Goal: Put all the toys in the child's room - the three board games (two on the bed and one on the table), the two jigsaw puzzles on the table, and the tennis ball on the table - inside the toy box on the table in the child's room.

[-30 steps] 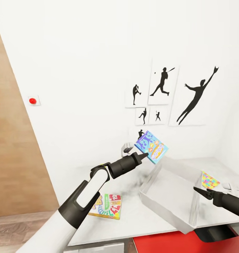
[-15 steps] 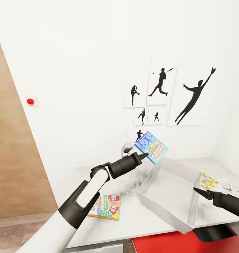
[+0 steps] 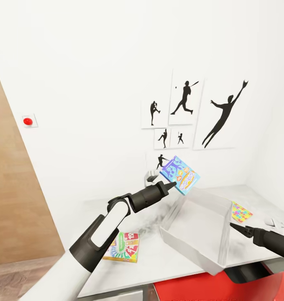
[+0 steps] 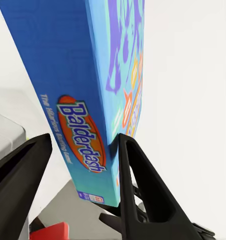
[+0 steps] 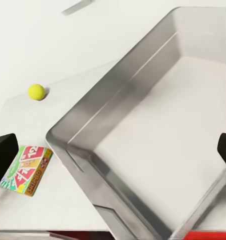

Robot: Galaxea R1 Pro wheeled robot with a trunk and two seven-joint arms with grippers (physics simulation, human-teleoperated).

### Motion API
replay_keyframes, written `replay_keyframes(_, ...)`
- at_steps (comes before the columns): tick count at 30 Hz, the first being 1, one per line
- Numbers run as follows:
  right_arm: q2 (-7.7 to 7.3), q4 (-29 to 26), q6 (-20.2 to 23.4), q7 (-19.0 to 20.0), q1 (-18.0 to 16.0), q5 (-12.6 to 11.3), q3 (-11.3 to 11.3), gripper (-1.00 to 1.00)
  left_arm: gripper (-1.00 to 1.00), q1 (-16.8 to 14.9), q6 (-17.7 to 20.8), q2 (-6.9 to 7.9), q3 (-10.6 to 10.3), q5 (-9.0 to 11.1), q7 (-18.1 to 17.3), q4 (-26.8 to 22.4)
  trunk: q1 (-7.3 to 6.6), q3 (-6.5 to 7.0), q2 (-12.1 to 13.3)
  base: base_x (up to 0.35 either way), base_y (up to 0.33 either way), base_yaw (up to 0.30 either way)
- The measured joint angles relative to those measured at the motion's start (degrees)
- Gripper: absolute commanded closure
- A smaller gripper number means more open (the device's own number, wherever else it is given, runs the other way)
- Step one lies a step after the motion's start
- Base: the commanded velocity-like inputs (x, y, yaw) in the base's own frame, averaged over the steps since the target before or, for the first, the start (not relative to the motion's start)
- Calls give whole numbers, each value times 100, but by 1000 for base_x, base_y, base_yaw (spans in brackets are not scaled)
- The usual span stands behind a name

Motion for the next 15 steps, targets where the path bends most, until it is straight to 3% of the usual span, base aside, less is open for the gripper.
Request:
replay_keyframes(7, -8, -1, 4, 1, 3, 0, -1, -100, 100, 0, 0, 0, -3, 2, -2, -1, -1, 0, 0, 70, -46, -127)
replay_keyframes(15, -8, 1, 9, 1, 4, 1, -5, -100, 100, -1, -7, 0, -7, 0, 4, -1, 0, 0, 0, 95, -61, -26)
